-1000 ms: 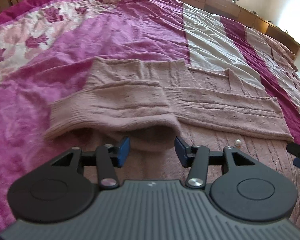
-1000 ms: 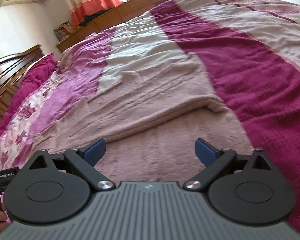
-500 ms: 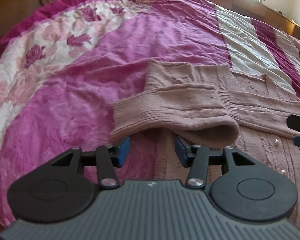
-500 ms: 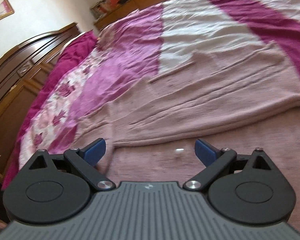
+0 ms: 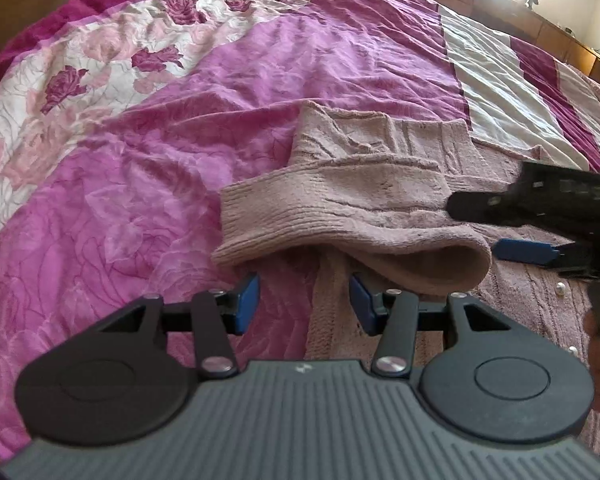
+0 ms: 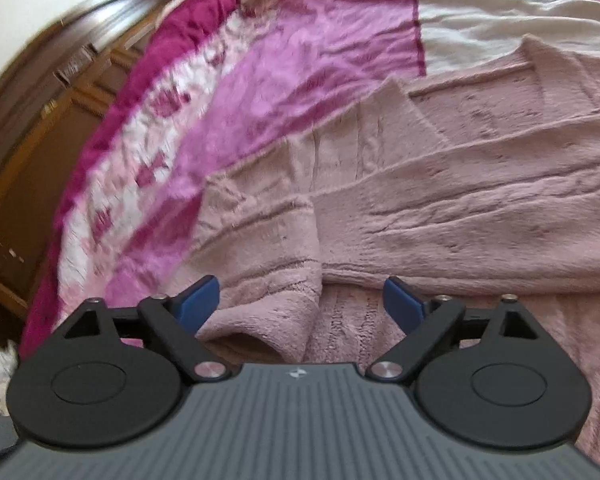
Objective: Fold small clothes
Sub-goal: 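Move the right gripper to the folded sleeve cuff and close on it, then pull the cuff along the cardigan body and open the right gripper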
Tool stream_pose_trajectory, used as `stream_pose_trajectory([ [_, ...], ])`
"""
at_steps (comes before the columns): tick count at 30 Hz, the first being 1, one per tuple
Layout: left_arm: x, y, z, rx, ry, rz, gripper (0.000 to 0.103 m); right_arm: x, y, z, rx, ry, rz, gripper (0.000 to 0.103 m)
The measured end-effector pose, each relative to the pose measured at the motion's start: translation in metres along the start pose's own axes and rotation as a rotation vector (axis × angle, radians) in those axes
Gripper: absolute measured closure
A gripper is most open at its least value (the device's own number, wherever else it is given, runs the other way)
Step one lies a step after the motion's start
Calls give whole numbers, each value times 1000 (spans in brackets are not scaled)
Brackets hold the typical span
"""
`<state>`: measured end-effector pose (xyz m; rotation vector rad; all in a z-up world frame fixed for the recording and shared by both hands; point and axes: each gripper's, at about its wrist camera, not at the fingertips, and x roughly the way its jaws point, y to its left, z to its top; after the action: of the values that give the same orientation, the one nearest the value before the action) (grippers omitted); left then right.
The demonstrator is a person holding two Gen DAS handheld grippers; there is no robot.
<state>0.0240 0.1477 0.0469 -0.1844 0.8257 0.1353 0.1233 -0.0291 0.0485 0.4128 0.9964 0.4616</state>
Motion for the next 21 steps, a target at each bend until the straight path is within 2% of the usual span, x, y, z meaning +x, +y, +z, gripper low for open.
stream_pose_trajectory([
  [1, 0, 1, -1, -4, 1, -1, 52, 5, 0, 1, -3, 20, 2, 17],
  [4, 2, 3, -1, -17, 2, -4, 52, 16, 5, 2, -24, 60, 11, 36],
  [6, 3, 5, -1, -30, 2, -7, 52, 20, 9, 4, -41, 79, 21, 67],
  [7, 4, 5, -1, -35, 1, -9, 52, 21, 10, 5, -44, 79, 15, 74],
  [8, 4, 5, 0, -40, -1, -11, 52, 20, 13, 8, -51, 69, 17, 88],
  [9, 5, 5, 0, -44, -3, -13, 52, 17, 16, 11, -62, 54, 23, 91],
  [15, 13, 3, 10, -60, -35, -23, 52, -22, 38, 40, -153, -113, 53, 93],
  [21, 33, -6, 16, -37, -16, 20, 52, -54, 49, 55, -293, -233, 6, 93],
])
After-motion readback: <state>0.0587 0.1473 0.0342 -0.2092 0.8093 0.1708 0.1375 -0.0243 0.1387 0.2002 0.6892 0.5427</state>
